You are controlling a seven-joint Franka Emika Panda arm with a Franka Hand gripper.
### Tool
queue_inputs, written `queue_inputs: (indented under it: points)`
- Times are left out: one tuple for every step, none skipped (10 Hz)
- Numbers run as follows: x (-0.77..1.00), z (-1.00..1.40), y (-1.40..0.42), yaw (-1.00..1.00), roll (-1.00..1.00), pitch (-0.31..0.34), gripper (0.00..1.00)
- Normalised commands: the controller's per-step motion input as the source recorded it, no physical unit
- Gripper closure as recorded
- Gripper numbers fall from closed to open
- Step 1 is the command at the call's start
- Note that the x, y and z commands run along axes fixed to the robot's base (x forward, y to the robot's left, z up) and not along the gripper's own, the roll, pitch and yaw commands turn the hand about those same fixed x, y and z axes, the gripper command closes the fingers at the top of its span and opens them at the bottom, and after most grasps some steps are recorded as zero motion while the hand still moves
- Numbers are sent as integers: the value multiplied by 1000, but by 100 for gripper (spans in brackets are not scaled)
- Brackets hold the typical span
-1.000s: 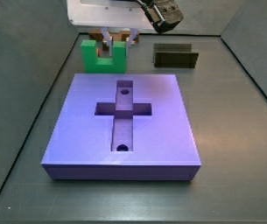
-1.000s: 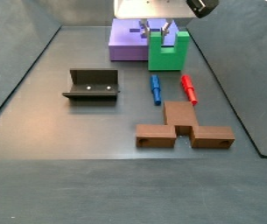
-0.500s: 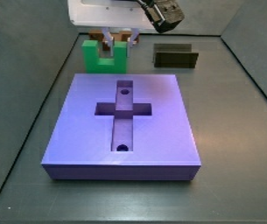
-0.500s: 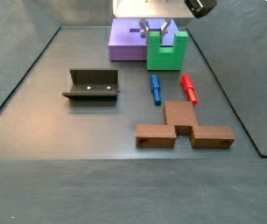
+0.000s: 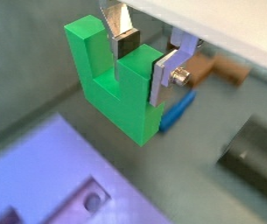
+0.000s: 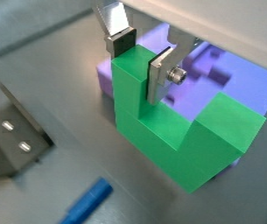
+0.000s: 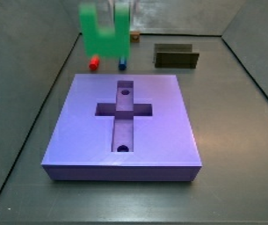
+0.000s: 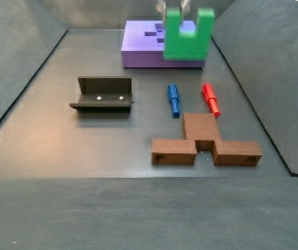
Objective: Pick up the green object. Move up. Move to above the board. Insert the green object.
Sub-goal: Move to above the board.
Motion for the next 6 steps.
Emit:
queue_inputs:
  points:
    - [-56, 1400, -4, -8, -18, 23, 100]
    - [-12, 1400, -4, -9, -34, 9, 100]
    - [62, 1400, -8, -9, -32, 56, 100]
    - [32, 535, 1, -8, -25, 104, 100]
    - [28, 168, 8, -6, -27, 78, 100]
    - [248, 359, -1400, -32, 71, 193, 100]
